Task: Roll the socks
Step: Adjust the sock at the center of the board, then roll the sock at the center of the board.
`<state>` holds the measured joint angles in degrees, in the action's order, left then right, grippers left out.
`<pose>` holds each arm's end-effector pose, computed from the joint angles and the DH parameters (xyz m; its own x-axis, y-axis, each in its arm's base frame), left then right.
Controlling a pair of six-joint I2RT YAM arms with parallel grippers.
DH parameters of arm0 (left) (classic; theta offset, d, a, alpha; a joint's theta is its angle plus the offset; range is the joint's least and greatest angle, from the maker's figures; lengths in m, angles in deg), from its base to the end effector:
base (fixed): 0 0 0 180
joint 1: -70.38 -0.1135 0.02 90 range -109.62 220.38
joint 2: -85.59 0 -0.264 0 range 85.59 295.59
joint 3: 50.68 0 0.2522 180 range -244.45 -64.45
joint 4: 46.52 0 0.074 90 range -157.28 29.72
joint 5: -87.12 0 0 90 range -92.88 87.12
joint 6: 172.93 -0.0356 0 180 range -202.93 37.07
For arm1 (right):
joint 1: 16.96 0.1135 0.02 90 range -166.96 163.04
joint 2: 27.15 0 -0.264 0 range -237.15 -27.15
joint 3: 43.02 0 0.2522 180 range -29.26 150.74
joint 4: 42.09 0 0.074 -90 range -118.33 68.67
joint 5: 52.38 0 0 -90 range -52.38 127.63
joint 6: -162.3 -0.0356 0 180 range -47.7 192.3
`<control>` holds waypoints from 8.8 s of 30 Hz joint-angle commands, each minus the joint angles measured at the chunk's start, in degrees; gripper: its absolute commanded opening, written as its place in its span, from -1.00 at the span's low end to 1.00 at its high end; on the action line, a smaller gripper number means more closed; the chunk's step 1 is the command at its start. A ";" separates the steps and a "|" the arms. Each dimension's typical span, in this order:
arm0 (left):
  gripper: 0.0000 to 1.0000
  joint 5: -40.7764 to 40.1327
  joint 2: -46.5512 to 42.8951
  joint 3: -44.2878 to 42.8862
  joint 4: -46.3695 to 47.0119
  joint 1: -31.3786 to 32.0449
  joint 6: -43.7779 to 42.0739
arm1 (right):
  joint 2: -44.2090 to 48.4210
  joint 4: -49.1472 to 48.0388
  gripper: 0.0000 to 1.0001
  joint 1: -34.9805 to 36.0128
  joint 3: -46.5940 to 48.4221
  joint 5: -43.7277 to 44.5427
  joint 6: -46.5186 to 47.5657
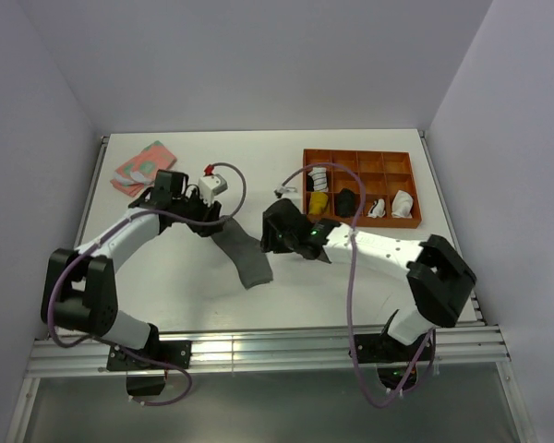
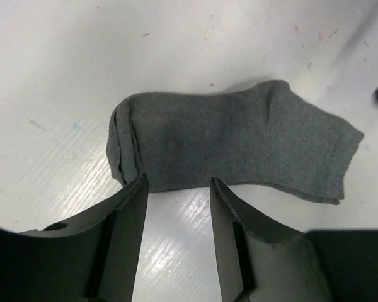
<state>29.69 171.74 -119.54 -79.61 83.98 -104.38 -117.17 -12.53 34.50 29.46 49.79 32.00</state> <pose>0.2962 -0.0914 0.2218 -0.5024 0.4386 -0.7452 0.7688 0.6210 -0.1528 0.2144 0.2571 0.2218 -0.7848 0.0295 -0.6190 -0.2197 0.9207 0.3225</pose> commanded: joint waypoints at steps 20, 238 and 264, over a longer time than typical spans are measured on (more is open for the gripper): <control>0.04 -39.61 -19.96 27.92 26.18 39.74 5.02 | 14.34 -1.73 0.09 -14.90 -5.89 -2.06 -0.66; 0.16 -9.02 -22.78 28.99 18.72 17.41 -18.18 | -39.79 16.20 -1.00 -10.51 29.79 -58.57 11.55; 0.09 -5.77 -10.22 27.50 16.35 19.44 -25.39 | -38.30 19.63 -1.00 -11.03 29.26 -62.61 13.66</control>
<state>22.74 159.78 -90.97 -62.02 103.19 -127.59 -156.67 5.63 23.90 58.85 -11.61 44.48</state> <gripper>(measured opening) 0.548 0.045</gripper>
